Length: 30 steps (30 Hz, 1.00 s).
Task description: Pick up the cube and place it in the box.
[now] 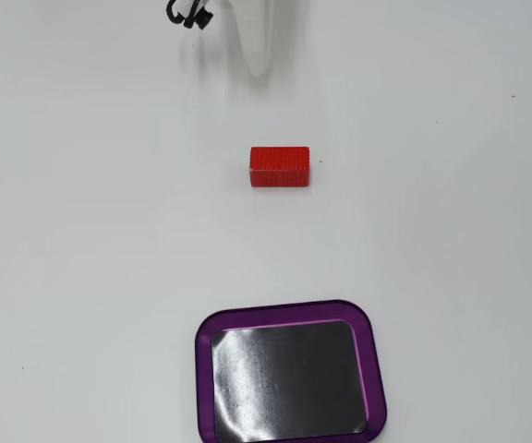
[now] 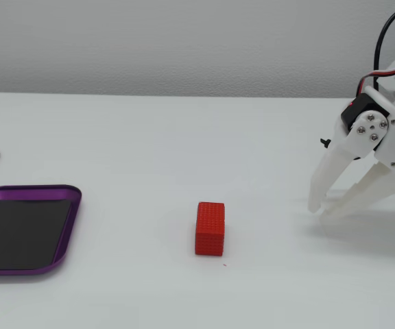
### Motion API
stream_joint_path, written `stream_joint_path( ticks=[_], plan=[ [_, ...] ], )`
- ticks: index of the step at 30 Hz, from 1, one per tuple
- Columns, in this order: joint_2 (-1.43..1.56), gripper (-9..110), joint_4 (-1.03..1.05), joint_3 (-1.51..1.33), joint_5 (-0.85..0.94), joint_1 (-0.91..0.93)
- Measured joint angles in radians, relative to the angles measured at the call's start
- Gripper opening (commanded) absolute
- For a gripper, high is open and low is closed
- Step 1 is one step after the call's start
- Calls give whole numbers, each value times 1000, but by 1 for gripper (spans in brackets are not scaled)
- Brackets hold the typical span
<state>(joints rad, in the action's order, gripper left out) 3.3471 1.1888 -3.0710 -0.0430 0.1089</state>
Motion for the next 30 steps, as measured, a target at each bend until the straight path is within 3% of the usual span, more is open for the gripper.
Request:
stream_joint_path(
  ticks=[3,10,20,30],
  plan=[
    [-31,0,-155,54,8,0],
    [-520,0,-204,403,5,-2],
    [-1002,25,-207,729,3,-9],
    [-1273,29,-210,919,3,-3]
  ],
)
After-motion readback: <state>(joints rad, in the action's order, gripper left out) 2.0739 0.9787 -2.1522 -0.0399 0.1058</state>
